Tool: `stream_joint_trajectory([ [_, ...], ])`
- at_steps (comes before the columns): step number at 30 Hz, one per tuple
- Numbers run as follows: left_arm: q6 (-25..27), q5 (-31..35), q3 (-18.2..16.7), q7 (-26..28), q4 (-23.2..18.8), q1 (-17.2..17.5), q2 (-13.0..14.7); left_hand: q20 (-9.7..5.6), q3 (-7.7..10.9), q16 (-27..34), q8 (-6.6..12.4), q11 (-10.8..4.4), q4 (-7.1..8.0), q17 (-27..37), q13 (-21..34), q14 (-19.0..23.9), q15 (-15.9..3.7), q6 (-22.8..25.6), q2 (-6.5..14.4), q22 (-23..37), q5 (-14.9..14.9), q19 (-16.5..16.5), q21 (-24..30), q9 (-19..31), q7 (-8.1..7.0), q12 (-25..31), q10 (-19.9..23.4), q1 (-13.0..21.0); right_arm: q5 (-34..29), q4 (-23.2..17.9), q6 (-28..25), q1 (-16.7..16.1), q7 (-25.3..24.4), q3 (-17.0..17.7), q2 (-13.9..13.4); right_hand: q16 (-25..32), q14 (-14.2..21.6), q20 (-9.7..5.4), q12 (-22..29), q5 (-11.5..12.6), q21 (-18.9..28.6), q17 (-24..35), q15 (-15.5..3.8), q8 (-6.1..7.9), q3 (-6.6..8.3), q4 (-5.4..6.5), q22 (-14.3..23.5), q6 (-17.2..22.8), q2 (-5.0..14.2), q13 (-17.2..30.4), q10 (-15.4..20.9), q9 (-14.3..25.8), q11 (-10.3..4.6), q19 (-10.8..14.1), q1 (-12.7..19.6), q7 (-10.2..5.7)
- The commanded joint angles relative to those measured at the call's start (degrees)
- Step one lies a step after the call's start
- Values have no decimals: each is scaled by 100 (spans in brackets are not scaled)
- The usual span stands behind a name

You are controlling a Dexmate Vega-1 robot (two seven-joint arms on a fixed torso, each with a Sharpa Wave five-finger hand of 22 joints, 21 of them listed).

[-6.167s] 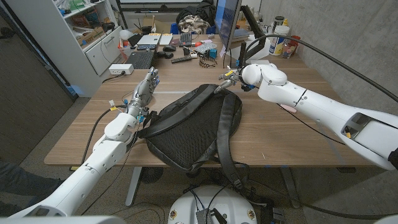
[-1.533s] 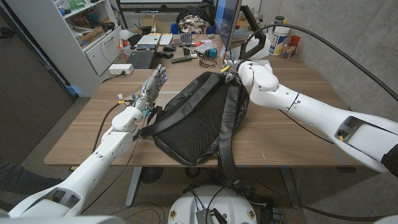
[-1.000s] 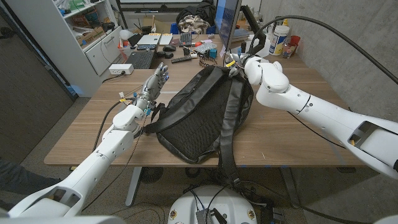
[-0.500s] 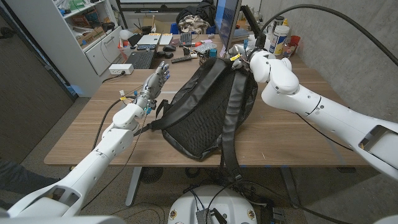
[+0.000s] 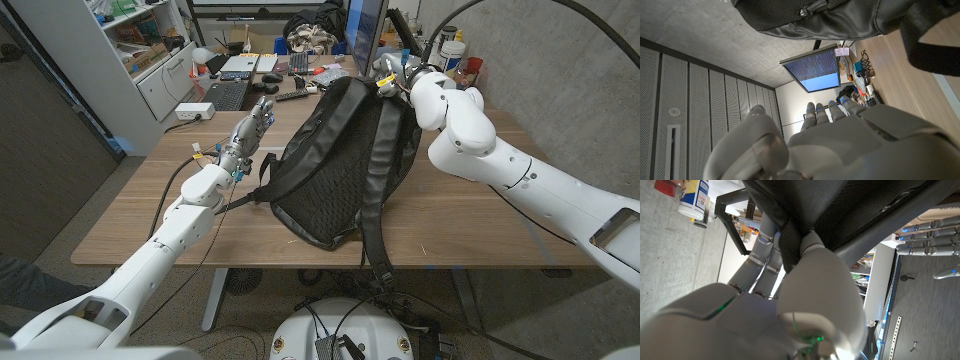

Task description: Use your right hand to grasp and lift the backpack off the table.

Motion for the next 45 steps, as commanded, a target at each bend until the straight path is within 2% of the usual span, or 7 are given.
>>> stream_joint_trajectory([
  [1,-30,25,-8,47,-75,68,14,31,-15,20,2,-6,2,29,10,20,8,60,53,20,-5,-17,-39,21,-5,-11,1,29,-137,-455,-19,-109,46,260,-112,-29,20,-573,18,27,55,20,-575,15,42,-4,-6,14,79,19,-15,1,2,-46,31,15],
  [14,-66,39,8,54,-117,88,1,31,-22,19,1,1,-2,29,10,20,6,62,60,21,-9,-16,-43,21,-7,-15,-5,36,-115,-714,-9,-88,214,499,-166,-53,33,-572,18,17,165,23,-579,12,75,-15,-46,13,72,19,-13,5,8,-83,48,23],
  [27,-40,76,22,75,-137,51,8,31,-29,17,-2,-8,-5,29,10,16,5,58,65,21,-12,-17,-48,21,-1,-19,-11,41,377,-760,362,-205,-187,924,-127,-76,54,-570,11,3,299,25,-580,-3,104,-8,-98,-5,69,17,-36,5,11,-127,42,9],
  [45,-33,60,-32,111,-223,125,70,32,-39,17,-4,0,-9,29,10,18,6,59,70,21,-16,-21,-54,21,-4,-19,-8,47,440,-854,335,119,-269,917,-89,-122,81,-574,5,-27,465,2,-590,-15,140,-17,-170,-28,65,15,-61,15,6,-168,59,17],
])
